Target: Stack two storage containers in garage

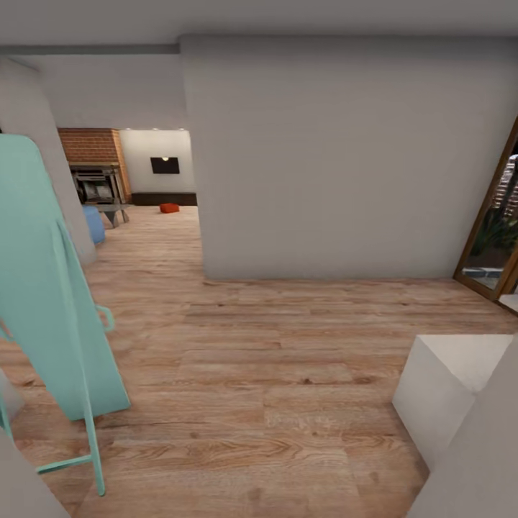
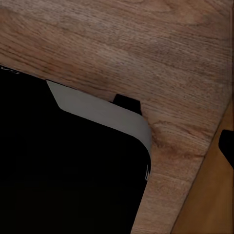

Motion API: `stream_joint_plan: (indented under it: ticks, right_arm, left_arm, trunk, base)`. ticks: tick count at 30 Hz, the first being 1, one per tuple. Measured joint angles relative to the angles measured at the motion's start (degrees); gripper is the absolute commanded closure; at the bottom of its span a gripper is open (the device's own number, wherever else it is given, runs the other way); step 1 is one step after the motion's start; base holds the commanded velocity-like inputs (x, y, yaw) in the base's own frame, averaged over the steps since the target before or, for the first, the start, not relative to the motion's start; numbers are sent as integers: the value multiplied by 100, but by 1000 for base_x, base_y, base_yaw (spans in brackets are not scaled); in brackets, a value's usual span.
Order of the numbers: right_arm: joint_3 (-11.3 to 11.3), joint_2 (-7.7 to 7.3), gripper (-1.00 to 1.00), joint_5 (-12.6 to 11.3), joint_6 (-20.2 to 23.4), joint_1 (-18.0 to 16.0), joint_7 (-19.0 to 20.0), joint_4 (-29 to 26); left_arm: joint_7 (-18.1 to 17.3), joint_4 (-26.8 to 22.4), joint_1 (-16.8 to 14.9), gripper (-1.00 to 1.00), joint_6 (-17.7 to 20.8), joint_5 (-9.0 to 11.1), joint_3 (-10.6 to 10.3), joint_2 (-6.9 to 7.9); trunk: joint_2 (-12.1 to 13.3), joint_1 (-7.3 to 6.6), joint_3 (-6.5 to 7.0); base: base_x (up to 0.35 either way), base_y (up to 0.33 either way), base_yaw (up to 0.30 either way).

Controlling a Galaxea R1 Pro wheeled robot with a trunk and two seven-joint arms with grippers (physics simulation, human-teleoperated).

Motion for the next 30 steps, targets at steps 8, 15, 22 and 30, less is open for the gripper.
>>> stream_joint_plan:
  ticks: [8,15,22,30]
  right_arm:
    - [16,4,-100,10,0,0,-2,-3]
    - [4,-1,-100,10,0,0,0,-1]
    - [4,4,-100,18,-1,0,0,-5]
    - [4,2,-100,11,-1,0,0,-6]
  left_arm:
    - [7,0,0,-100,-2,1,0,-8]
    - [7,0,0,-100,4,1,0,-23]
    - [7,0,0,-100,0,0,-1,-16]
    - [28,6,0,-100,-2,0,0,-24]
  trunk:
    - [0,0,0]
    - [0,0,0]
    - [0,0,0]
    - [0,0,0]
  base:
    - [323,0,0]
    - [323,0,0]
    - [323,0,0]
    - [323,0,0]
